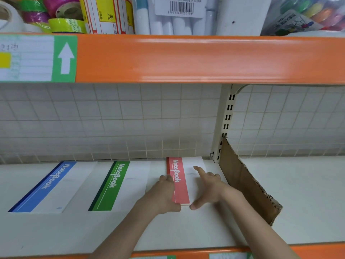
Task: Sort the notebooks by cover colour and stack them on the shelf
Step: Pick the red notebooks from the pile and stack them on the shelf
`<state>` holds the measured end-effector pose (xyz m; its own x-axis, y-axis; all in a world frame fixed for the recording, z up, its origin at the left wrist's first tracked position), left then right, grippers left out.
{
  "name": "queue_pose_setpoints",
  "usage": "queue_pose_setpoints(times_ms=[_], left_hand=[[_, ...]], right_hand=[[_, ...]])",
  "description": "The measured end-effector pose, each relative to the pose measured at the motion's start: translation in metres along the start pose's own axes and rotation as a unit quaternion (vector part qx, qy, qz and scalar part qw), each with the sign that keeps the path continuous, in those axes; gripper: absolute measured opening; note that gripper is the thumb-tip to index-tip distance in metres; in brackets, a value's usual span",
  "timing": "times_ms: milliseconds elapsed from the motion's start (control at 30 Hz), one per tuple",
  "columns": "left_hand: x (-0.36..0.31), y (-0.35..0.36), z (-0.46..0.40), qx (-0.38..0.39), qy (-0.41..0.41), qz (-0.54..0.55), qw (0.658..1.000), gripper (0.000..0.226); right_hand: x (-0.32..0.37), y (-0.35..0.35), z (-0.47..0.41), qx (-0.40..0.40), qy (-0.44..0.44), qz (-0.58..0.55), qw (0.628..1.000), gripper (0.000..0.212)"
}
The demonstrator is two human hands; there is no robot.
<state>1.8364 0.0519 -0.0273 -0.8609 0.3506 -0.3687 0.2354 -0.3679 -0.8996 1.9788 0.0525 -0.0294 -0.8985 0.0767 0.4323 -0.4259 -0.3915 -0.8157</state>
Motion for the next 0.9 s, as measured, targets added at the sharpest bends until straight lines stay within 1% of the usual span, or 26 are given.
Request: queue_pose_setpoints(times_ms=[233, 367, 400, 467, 567, 633, 733, 900], left_hand=[[-0.001, 0.005, 0.001, -0.024, -0.005, -0.054, 0.998, 0.083], [0.003, 0.004, 0.003, -0.023, -0.006, -0.04, 0.999, 0.082], [0.005, 0.002, 0.005, -0.023, -0.007, -0.03, 0.999, 0.082], [0.011, -0.005, 0.009, -0.033, -0.022, -0.025, 0.999, 0.078], [0.023, -0.019, 0.02, -0.08, -0.068, -0.055, 0.993, 0.064], [0.03, -0.026, 0.03, -0.112, -0.092, -0.072, 0.987, 0.059], [0.038, -0.032, 0.051, -0.148, -0.121, -0.086, 0.978, 0.054], [0.062, -0.03, 0.104, -0.183, -0.195, -0.087, 0.96, 0.046]], right_hand=[[0.0, 0.002, 0.001, 0.004, 0.002, 0.01, 1.0, 0.128], [0.0, 0.004, 0.003, 0.025, 0.008, 0.012, 1.0, 0.132], [0.002, 0.005, 0.004, 0.028, 0.01, 0.01, 1.0, 0.13], [0.007, 0.003, 0.006, 0.0, 0.012, 0.004, 1.0, 0.119], [0.022, -0.008, 0.008, -0.099, -0.02, -0.008, 0.995, 0.081], [0.037, -0.008, 0.01, -0.123, -0.057, 0.009, 0.991, 0.061], [0.06, 0.001, 0.011, -0.123, -0.103, 0.051, 0.986, 0.052], [0.104, 0.035, 0.018, -0.07, -0.174, 0.087, 0.978, 0.051]])
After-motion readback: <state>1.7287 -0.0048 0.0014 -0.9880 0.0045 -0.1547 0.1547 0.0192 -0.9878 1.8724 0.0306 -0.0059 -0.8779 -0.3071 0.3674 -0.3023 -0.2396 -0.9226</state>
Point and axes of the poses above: each hand's wrist, its own z-axis away from the middle knuckle, its own y-axis out of the palm, x = y × z, the point moved 8 cm from there along -z, towards the middle knuckle, and after that the axes turned 6 degrees about x, right-handed, at the moved point
